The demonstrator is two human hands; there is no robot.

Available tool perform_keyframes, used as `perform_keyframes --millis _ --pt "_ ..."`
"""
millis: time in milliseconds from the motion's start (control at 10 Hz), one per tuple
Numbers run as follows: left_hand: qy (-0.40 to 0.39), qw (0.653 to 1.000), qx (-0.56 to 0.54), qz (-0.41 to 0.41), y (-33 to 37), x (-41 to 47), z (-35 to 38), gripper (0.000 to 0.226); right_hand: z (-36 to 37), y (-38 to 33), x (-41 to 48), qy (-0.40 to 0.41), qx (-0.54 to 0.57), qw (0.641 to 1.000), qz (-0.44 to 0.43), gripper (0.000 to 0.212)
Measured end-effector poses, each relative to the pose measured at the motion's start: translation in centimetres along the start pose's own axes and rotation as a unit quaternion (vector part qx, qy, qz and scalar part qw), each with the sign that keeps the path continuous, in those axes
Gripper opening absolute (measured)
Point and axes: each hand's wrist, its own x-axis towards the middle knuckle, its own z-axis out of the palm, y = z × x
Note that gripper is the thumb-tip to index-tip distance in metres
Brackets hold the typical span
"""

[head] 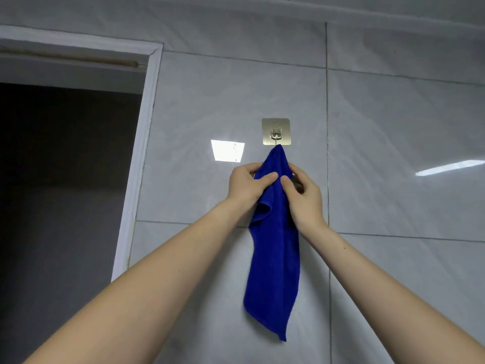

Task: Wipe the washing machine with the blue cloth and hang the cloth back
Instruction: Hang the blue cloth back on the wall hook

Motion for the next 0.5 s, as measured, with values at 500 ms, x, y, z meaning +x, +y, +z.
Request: perform_keyframes --millis 500 --pt "-0.013 0.898 0.394 0.196 -1.9 -17.0 -2.8 0.062 -6.4 0.8 -14.8 -0.083 -0.28 0.953 -0.086 0.055"
